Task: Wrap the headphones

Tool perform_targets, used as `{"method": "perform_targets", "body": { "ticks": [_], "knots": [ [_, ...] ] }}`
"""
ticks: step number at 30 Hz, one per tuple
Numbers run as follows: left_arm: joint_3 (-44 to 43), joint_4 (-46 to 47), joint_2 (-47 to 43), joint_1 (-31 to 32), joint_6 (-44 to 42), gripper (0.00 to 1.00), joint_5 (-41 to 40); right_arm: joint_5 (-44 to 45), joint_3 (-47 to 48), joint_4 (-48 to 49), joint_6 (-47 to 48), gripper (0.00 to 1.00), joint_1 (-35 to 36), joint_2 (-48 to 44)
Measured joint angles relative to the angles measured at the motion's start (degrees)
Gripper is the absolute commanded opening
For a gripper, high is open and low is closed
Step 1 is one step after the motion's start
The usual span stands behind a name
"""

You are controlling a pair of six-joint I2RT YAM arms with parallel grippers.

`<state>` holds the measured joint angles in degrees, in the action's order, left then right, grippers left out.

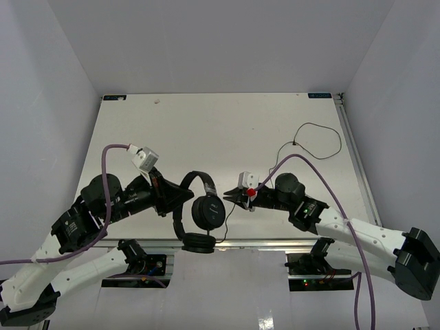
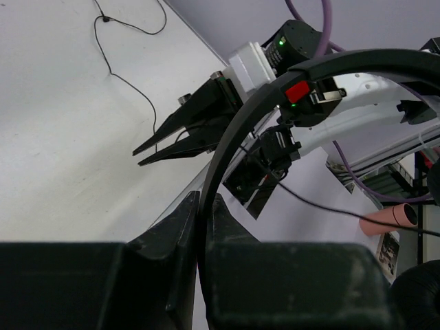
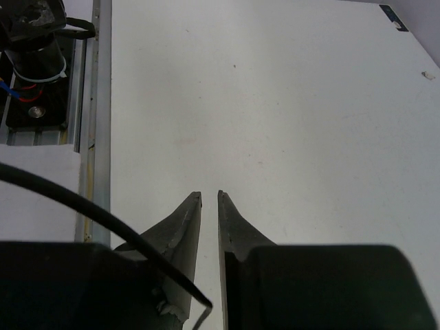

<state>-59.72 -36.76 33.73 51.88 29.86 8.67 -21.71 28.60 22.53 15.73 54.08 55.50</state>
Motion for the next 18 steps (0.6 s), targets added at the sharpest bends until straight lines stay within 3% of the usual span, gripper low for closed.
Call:
{"method": "perform_targets", "body": {
  "ticks": [5, 11, 18],
  "knots": [
    [2.31, 2.93, 0.51, 0.00, 0.70, 0.00, 3.33, -0.63, 0.01, 2.38, -1.69, 0.31, -0.01, 3.14],
    [3.85, 5.96, 1.08, 0.00, 1.68, 0.00, 6.09, -0.94, -0.34, 6.56, -3.22, 0.10, 0.00, 4.95],
    [4.96, 9.24, 1.94, 0.00, 2.50, 0.00, 12.58, 1.66, 0.07, 8.10, -3.52, 0.08, 0.00, 8.76]
  ]
}}
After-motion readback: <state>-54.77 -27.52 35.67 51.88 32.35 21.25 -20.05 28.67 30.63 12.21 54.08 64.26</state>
